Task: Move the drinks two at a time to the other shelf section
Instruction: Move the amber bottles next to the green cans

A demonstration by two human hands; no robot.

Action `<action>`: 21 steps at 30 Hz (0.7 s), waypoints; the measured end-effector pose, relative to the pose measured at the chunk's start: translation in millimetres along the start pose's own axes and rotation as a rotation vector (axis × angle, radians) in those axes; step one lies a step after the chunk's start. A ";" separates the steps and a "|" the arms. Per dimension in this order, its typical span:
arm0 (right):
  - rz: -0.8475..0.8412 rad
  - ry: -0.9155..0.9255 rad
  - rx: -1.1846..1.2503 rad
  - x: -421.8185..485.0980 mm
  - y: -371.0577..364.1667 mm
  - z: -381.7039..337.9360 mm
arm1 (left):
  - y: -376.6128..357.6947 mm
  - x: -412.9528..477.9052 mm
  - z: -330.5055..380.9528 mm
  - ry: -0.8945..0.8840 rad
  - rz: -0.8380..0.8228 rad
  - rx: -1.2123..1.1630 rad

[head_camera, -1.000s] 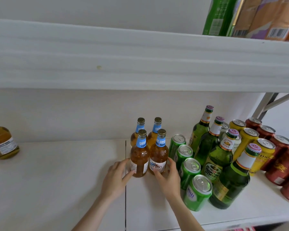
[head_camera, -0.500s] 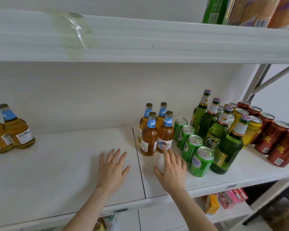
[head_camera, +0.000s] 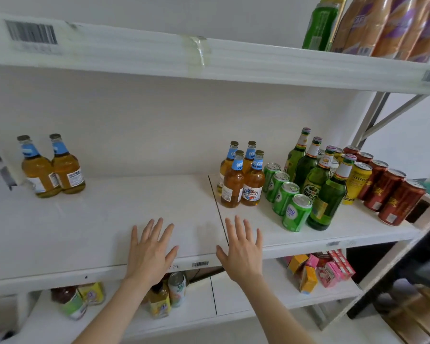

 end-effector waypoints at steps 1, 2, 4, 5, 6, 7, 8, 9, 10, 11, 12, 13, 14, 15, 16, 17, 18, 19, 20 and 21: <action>-0.019 0.013 0.002 -8.4 0.9 -8.5 | 2.2 -9.9 -5.1 0.003 0.000 0.007; -0.043 0.023 -0.001 -17.1 1.6 -17.0 | 4.4 -19.6 -10.4 0.004 -0.009 0.014; -0.065 0.031 0.009 -30.2 7.2 -33.7 | 8.6 -36.5 -20.4 0.002 0.007 0.033; -0.060 0.035 0.018 -35.7 10.2 -43.2 | 10.9 -44.7 -26.0 0.003 0.024 0.040; -0.061 0.037 0.023 -40.5 11.9 -52.9 | 13.5 -52.1 -32.1 0.003 0.038 0.043; -0.069 0.039 0.024 -44.6 13.1 -63.3 | 15.7 -58.4 -38.8 0.004 0.052 0.044; -0.078 0.044 0.018 -48.2 13.7 -73.8 | 17.9 -64.2 -46.0 0.007 0.069 0.049; -0.085 0.050 0.011 -51.1 13.7 -84.1 | 19.4 -69.4 -53.7 0.009 0.084 0.054; -0.091 0.056 0.006 -53.1 13.5 -94.1 | 20.6 -74.0 -61.9 0.010 0.095 0.057; -0.091 0.063 0.003 -54.6 12.5 -104.2 | 21.3 -78.1 -70.7 0.011 0.104 0.059; -0.084 0.068 0.005 -55.6 11.2 -114.7 | 21.7 -81.7 -80.6 0.012 0.111 0.062; -0.073 0.070 0.011 -55.8 9.7 -125.8 | 21.6 -84.6 -91.0 0.013 0.118 0.069; -0.061 0.070 0.016 -55.7 7.8 -137.4 | 21.7 -87.0 -102.3 0.015 0.122 0.077; -0.052 0.073 0.017 -55.2 4.5 -149.4 | 21.9 -88.9 -114.0 0.016 0.123 0.083; -0.045 0.076 0.018 -53.9 1.5 -162.0 | 21.8 -90.2 -126.7 0.017 0.124 0.090; -0.045 0.074 0.017 -51.7 -3.2 -174.6 | 21.0 -90.8 -140.0 0.016 0.125 0.096; -0.046 0.072 0.014 -49.1 -8.4 -187.4 | 19.8 -91.0 -153.8 0.015 0.128 0.103; -0.056 0.064 0.009 -46.4 -13.0 -200.6 | 18.1 -90.5 -168.1 0.012 0.128 0.108; -0.065 0.051 0.007 -43.6 -16.9 -214.3 | 16.6 -89.5 -182.3 0.008 0.128 0.114; -0.075 0.037 0.012 -40.2 -22.1 -227.9 | 14.9 -87.7 -196.5 0.004 0.127 0.120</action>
Point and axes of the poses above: each hand's wrist, its own x-axis towards the middle knuckle, its own y-axis out of the back of the hand, z = x × y, the point moved 2 cm from there along x, towards the middle knuckle, and after that the axes turned 5 degrees about x, right-handed, at the moved point
